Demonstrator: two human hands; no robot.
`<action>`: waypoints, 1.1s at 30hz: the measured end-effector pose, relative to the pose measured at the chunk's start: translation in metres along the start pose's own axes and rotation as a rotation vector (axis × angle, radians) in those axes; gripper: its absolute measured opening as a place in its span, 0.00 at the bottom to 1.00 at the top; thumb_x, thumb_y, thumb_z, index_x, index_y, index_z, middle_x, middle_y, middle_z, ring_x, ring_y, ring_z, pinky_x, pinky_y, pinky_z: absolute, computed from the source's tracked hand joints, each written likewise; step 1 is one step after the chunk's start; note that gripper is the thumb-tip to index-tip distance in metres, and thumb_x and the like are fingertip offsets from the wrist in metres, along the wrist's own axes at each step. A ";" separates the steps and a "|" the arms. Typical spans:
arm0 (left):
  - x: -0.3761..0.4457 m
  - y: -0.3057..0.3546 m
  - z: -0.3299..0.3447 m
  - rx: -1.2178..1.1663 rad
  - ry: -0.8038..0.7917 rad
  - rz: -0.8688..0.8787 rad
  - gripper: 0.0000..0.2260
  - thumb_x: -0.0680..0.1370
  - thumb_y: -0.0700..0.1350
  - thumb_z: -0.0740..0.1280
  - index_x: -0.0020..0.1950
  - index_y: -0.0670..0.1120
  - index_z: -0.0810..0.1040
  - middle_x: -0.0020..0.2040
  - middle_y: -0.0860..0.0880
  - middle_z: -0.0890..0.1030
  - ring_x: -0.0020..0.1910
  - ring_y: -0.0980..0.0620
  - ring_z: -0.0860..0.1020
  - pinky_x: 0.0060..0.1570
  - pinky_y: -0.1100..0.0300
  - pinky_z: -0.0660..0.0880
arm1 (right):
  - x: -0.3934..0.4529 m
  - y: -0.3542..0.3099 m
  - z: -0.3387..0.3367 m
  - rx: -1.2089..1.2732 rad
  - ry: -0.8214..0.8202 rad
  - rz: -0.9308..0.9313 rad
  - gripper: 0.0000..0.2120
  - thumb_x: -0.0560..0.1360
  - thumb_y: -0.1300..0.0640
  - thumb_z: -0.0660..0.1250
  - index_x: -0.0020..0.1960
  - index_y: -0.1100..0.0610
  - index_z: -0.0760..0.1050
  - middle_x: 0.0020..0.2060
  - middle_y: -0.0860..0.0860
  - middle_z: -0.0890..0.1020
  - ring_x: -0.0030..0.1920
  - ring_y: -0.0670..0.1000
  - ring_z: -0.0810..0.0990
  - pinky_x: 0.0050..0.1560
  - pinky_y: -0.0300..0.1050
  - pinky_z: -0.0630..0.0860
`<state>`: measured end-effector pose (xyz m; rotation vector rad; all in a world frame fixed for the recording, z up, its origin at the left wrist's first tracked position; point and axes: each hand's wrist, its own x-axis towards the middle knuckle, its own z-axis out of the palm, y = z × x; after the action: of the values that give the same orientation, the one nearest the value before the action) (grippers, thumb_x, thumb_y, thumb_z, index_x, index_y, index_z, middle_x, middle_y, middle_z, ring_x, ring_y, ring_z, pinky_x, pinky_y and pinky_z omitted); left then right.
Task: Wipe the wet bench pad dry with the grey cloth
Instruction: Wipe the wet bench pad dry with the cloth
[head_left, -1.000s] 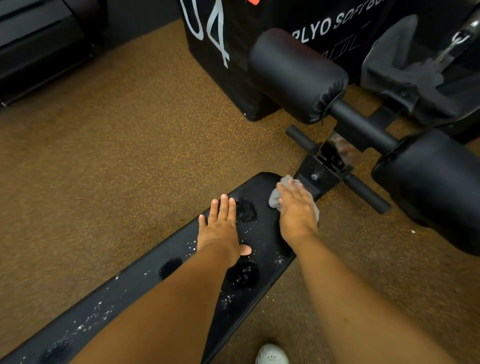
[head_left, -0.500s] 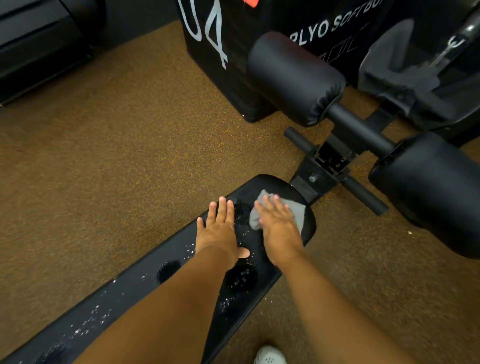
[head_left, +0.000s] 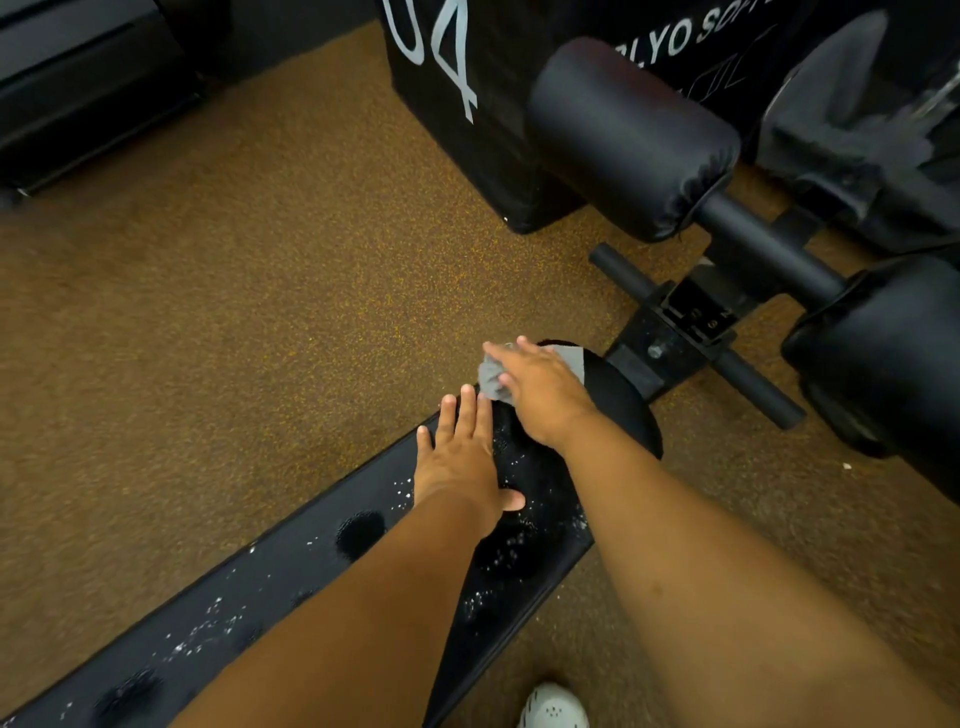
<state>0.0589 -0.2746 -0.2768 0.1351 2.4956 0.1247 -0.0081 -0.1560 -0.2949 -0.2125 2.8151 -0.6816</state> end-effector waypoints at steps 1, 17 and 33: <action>-0.003 -0.002 0.001 -0.023 0.032 -0.004 0.53 0.71 0.62 0.68 0.73 0.46 0.27 0.74 0.49 0.27 0.74 0.47 0.31 0.74 0.45 0.41 | -0.001 0.004 -0.002 0.005 0.058 0.048 0.26 0.80 0.64 0.56 0.75 0.49 0.57 0.73 0.56 0.64 0.75 0.54 0.55 0.72 0.48 0.51; -0.015 -0.038 0.006 -0.208 0.081 -0.124 0.55 0.66 0.63 0.72 0.77 0.45 0.38 0.78 0.49 0.41 0.77 0.49 0.40 0.75 0.49 0.44 | -0.046 -0.011 0.038 0.097 0.026 -0.233 0.23 0.75 0.68 0.59 0.68 0.55 0.71 0.70 0.51 0.70 0.74 0.51 0.60 0.73 0.41 0.43; -0.015 -0.036 0.008 -0.179 0.078 -0.133 0.54 0.68 0.62 0.71 0.77 0.44 0.36 0.78 0.47 0.39 0.76 0.47 0.39 0.74 0.47 0.43 | -0.060 0.018 0.028 0.022 0.180 0.065 0.29 0.70 0.73 0.56 0.70 0.57 0.68 0.72 0.55 0.67 0.75 0.55 0.58 0.73 0.43 0.43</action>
<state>0.0730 -0.3113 -0.2782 -0.1120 2.5477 0.3018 0.0554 -0.1406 -0.3155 -0.0577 2.9682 -0.7514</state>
